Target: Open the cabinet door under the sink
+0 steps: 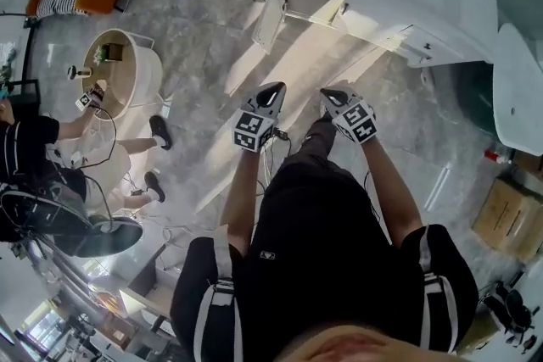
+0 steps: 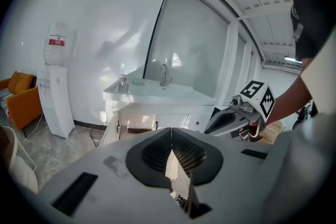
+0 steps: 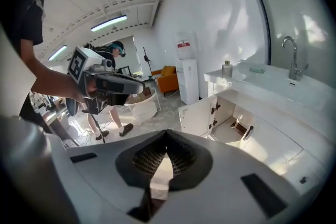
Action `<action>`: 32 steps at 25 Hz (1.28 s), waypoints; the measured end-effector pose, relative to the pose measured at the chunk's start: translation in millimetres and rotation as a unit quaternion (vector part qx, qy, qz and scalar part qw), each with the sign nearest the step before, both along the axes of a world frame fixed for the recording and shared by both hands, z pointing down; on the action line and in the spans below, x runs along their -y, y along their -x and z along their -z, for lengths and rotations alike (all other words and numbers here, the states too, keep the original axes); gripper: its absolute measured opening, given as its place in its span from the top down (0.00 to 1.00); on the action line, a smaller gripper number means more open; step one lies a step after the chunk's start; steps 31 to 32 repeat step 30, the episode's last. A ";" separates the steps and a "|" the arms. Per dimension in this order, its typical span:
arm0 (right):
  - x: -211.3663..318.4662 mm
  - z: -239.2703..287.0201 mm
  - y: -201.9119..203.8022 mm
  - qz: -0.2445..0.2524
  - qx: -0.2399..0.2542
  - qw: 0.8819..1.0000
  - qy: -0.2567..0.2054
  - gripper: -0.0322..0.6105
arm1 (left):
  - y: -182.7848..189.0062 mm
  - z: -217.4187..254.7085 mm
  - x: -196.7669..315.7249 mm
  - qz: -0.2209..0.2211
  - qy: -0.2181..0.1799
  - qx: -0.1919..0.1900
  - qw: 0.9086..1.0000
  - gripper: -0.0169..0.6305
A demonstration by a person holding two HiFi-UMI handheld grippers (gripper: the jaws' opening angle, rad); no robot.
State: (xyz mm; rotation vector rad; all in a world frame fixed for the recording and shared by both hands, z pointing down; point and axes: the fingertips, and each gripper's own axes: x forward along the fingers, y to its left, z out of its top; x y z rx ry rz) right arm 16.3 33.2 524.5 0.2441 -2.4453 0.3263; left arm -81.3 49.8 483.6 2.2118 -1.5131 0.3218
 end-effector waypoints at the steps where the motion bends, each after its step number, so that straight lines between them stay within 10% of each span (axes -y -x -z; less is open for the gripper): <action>1: -5.7 10.1 -4.5 0.004 0.000 1.000 -0.002 0.86 | -2.0 7.1 -3.9 0.001 -0.003 0.003 1.000 0.95; 32: -69.9 82.9 -49.3 -0.039 0.016 0.996 -0.082 0.86 | -34.4 83.2 -74.9 -0.063 -0.031 0.023 0.997 0.95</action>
